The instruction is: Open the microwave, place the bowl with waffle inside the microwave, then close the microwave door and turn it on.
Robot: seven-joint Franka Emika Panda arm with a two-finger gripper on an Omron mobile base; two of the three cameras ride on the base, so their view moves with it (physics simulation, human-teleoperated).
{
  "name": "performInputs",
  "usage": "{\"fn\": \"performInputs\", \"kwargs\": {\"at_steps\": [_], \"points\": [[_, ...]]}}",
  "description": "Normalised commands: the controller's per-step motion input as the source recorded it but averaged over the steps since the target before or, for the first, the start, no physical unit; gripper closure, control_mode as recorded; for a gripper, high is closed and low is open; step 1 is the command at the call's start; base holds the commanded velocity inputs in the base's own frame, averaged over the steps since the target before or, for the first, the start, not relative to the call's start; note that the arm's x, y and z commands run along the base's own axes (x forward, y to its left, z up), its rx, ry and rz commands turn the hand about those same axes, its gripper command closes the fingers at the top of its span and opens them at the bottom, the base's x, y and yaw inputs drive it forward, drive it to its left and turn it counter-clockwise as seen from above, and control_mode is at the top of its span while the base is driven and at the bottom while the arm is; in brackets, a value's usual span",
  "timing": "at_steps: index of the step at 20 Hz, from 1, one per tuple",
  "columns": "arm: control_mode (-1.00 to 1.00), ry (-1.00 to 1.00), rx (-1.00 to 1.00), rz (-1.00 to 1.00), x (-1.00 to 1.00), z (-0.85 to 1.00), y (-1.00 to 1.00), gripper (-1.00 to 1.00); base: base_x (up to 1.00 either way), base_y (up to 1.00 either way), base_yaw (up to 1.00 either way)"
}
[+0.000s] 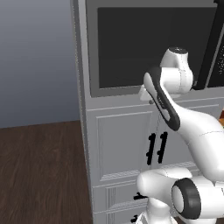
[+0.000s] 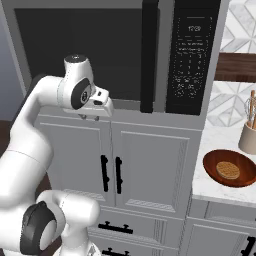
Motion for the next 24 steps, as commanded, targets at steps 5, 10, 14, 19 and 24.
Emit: {"fn": "performInputs", "kwargs": {"at_steps": [5, 10, 14, 19, 24], "points": [[-1.0, -0.02, 0.0, 0.0, -0.01, 0.0, 0.0, -1.0, 0.0, 0.0, 0.0], [-1.0, 0.0, 0.0, 0.0, -0.04, 0.0, 0.0, -1.0, 0.0, 0.0, 0.0], [-1.0, -0.3, 0.0, 0.0, -0.52, 0.27, -0.24, -1.0, 0.0, 0.0, 0.0], [-1.0, -0.6, 0.0, -0.03, -0.6, 0.6, -0.32, -1.0, 0.0, 0.0, 0.0], [-1.0, -0.42, 0.02, -0.01, -0.32, 0.7, -0.43, -1.0, 0.0, 0.0, 0.0]]}}
